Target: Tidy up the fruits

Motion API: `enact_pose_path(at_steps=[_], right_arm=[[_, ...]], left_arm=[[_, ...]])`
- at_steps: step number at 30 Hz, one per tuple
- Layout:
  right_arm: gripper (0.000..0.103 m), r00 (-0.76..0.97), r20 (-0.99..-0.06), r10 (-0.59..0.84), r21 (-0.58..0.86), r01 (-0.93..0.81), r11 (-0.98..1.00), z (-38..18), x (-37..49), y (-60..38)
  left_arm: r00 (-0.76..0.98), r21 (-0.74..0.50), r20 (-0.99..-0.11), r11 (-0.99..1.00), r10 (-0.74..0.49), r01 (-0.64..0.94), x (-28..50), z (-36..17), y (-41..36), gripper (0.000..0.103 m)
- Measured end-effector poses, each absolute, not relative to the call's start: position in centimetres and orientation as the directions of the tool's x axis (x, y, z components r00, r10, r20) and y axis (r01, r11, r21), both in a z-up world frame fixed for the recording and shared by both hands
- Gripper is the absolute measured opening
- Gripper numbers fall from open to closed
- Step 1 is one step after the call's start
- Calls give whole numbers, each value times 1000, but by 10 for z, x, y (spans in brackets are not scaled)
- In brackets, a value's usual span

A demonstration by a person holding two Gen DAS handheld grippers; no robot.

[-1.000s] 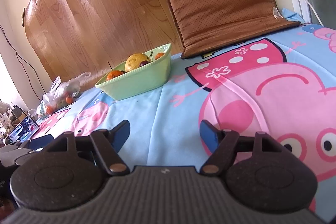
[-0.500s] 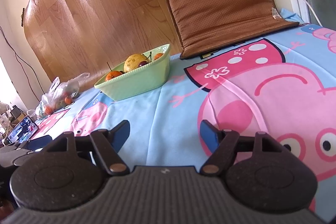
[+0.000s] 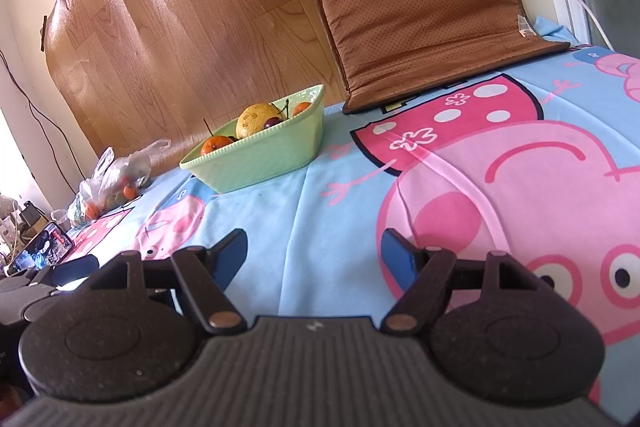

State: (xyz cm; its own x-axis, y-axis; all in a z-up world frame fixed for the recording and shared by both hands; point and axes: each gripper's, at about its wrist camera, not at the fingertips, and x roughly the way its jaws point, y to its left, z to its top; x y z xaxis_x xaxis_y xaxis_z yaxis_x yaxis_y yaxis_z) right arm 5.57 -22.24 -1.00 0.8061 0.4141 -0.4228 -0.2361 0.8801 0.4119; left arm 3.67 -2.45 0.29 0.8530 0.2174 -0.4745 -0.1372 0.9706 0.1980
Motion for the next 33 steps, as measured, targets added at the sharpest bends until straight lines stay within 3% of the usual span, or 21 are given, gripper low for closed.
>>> enact_pose_path(at_steps=[33], right_arm=[[76,805,-423,416,411,-239,880,-11,56,-223]], left_arm=[[865,198,-465,974,188,-106,34,4,-25,103]])
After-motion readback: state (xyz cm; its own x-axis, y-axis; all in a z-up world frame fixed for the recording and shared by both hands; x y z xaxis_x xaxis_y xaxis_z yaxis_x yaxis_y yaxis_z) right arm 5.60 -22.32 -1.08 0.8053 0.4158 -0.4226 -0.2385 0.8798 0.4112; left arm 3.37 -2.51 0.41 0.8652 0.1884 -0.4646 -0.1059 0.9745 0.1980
